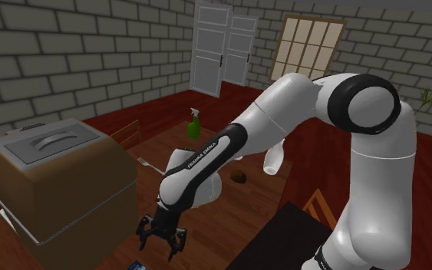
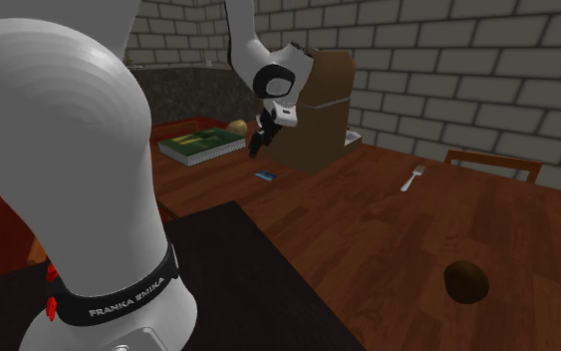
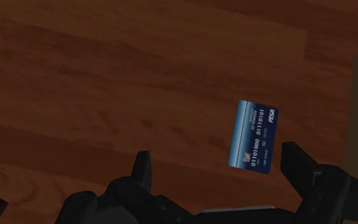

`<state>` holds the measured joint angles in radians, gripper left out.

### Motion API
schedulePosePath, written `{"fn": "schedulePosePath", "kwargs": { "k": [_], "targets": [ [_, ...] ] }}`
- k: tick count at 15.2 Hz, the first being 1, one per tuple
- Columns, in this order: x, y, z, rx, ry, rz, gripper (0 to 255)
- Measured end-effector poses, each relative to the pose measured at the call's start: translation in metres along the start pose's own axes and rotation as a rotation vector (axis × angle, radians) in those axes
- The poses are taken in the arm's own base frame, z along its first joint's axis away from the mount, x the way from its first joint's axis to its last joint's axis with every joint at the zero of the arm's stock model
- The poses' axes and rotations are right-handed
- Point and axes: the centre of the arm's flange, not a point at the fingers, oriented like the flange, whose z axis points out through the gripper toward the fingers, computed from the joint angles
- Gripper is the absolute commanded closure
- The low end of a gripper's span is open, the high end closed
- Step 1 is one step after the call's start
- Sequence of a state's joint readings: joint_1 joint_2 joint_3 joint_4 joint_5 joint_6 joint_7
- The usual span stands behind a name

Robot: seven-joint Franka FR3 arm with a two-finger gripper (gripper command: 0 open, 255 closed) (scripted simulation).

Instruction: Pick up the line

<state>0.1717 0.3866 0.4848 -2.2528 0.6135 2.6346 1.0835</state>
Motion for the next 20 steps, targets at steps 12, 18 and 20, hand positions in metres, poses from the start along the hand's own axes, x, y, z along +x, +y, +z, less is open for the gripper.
{"fn": "schedulePosePath", "kwargs": {
  "k": [12, 18, 20],
  "targets": [
    [0.016, -0.07, 0.115, 0.059, -0.103, 0.264, 0],
    [0.03, -0.068, 0.14, 0.06, -0.104, 0.267, 255],
    [0.031, -0.067, 0.141, 0.06, -0.104, 0.267, 255]
  ]
}}
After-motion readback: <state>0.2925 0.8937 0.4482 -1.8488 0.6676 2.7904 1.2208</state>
